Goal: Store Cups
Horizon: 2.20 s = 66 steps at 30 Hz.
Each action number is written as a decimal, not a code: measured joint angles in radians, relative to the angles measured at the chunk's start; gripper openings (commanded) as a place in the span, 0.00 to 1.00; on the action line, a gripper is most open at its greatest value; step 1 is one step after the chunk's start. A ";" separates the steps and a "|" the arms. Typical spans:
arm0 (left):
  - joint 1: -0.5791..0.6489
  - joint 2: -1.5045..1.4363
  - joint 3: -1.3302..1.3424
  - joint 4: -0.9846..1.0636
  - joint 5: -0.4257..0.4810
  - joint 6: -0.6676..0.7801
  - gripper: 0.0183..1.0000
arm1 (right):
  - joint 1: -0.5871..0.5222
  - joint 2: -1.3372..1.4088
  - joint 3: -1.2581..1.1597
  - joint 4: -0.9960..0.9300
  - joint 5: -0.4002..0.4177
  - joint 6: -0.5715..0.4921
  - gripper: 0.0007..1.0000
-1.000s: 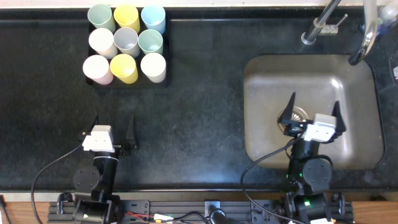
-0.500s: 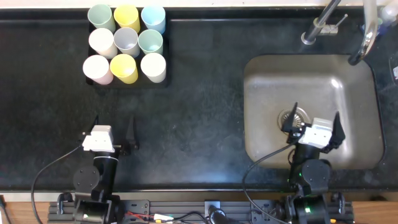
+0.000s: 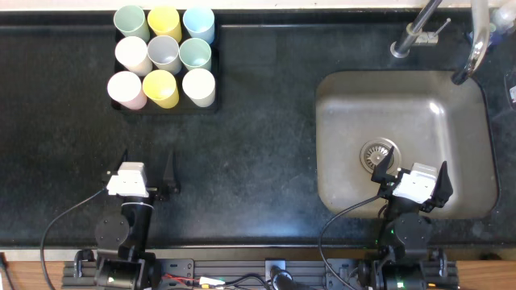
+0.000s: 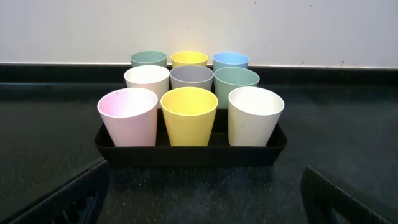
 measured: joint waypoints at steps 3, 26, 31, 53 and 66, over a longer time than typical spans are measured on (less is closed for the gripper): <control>0.000 0.000 0.000 0.000 0.000 0.000 1.00 | 0.000 0.000 0.000 0.002 0.000 0.000 1.00; 0.000 0.000 0.000 0.000 0.000 0.000 1.00 | 0.000 -0.002 -0.062 0.179 -0.103 0.193 1.00; 0.000 0.000 0.000 0.000 0.000 0.000 1.00 | 0.000 -0.002 -0.062 0.153 -0.316 0.351 1.00; 0.000 0.000 0.000 0.000 0.000 0.000 1.00 | 0.000 -0.002 -0.062 0.153 -0.483 0.458 1.00; 0.000 0.000 0.000 0.000 0.000 0.000 1.00 | 0.000 -0.002 -0.062 0.153 -0.483 0.462 1.00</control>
